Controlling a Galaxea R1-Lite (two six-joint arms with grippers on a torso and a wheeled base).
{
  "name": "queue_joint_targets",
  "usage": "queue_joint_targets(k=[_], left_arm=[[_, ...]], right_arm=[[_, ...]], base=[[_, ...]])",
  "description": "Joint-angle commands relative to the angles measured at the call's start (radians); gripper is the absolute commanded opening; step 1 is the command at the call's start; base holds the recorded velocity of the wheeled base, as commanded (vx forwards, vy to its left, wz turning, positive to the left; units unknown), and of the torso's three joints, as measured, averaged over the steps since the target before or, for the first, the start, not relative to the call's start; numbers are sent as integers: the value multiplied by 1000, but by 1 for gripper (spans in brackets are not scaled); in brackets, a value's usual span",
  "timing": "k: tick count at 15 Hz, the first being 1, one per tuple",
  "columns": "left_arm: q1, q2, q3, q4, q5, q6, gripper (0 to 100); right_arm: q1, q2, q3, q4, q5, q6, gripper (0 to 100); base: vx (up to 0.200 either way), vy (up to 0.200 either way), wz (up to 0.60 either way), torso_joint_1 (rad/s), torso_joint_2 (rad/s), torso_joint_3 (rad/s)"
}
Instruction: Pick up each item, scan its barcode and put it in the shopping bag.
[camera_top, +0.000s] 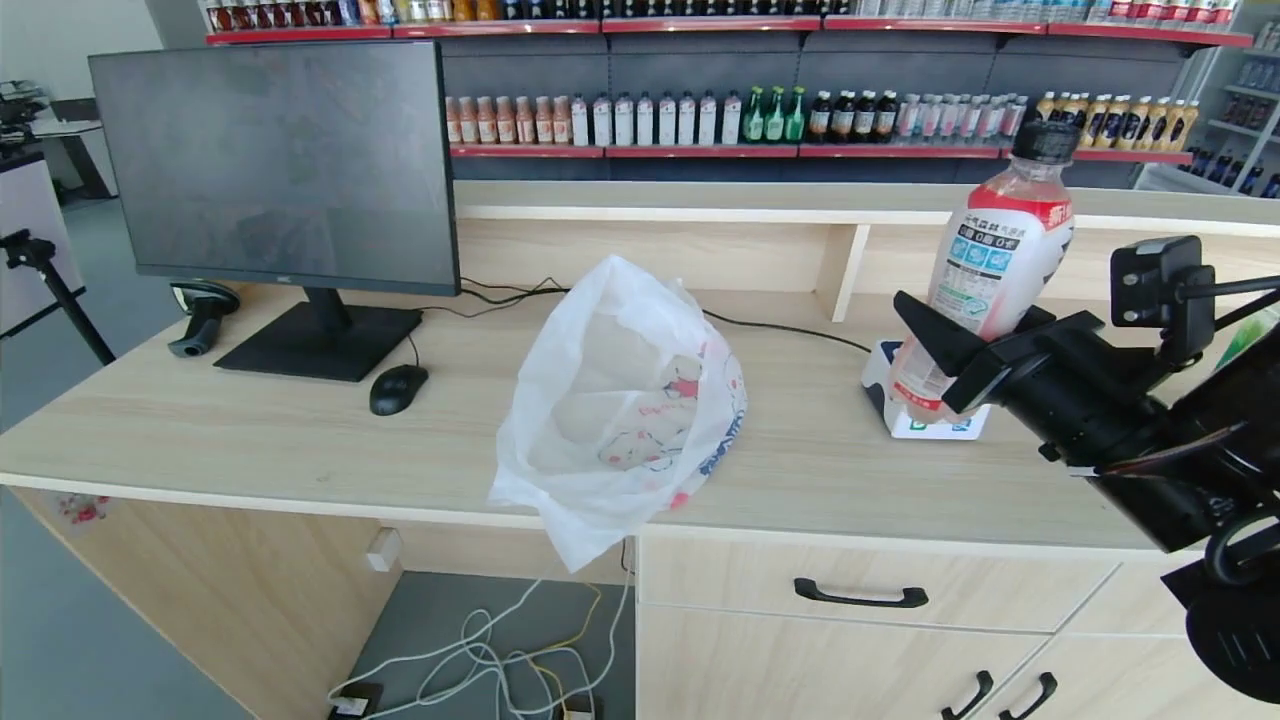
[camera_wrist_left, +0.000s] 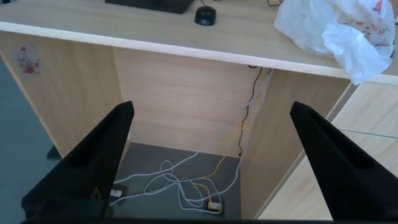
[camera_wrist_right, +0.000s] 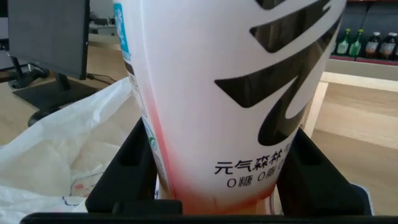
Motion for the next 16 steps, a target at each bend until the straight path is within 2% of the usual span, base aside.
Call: queue_joint_targets(k=[1,3,8,12,16], left_arm=[[1,1,0,-1,0,0,100],[1,1,0,-1,0,0,100],[1,0,0,-1,0,0,100],[1,0,0,-1,0,0,100],[1,0,0,-1,-1,2,100]], right_arm=[[1,0,-2,0,0,-1,0],[15,5,-24,0,0,-1,0],[136,72,-97,0,0,27,0],[136,123,-157,0,0,50,0],[203,233,-278,0,0,90,0]], base=[[0,0,600,-7,2,2],[0,0,300,1,-1,-1],[0,0,0,0,0,0],[0,0,0,0,0,0],[0,0,0,0,0,0]])
